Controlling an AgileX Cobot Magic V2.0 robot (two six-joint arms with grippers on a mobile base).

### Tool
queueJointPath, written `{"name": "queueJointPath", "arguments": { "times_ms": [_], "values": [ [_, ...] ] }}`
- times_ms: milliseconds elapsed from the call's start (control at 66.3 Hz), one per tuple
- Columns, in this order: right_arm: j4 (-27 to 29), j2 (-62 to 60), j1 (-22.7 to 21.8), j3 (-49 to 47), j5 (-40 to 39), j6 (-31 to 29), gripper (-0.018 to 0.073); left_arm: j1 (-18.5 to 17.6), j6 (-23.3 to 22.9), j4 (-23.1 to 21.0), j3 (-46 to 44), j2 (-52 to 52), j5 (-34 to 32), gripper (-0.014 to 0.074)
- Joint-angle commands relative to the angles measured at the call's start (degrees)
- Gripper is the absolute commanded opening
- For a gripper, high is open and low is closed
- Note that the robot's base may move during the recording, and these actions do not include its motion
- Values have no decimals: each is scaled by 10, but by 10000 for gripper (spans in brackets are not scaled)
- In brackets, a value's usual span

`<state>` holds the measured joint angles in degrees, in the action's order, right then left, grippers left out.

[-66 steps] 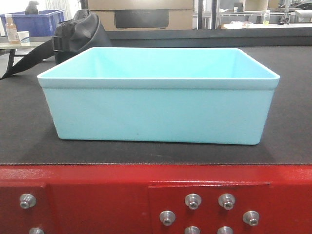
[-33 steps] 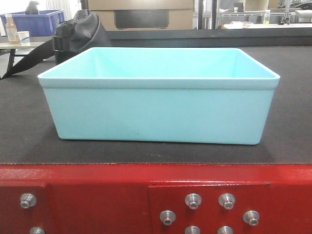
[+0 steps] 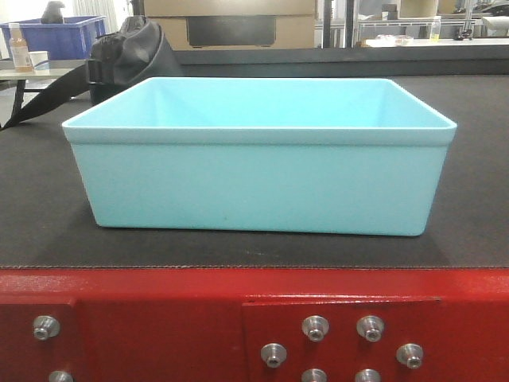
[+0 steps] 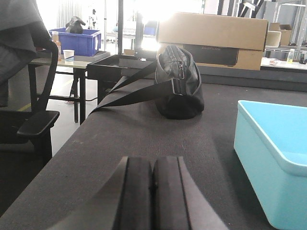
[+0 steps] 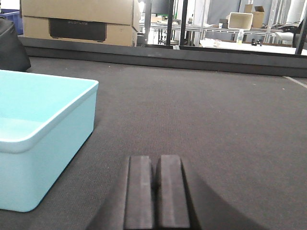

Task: Fetch blue bin and place on conveyor start

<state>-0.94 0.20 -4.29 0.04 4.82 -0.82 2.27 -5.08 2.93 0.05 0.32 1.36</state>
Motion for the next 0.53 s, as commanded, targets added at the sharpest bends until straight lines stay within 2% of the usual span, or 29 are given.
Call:
{"name": "queueJointPath", "arguments": {
  "times_ms": [0, 513],
  "values": [
    [2, -2, -2, 0, -14, -4, -165, 0, 3, -1, -1, -3, -10, -100],
    [2, -2, -2, 0, -14, -4, -165, 0, 3, -1, -1, -3, -10, -100]
  ]
}}
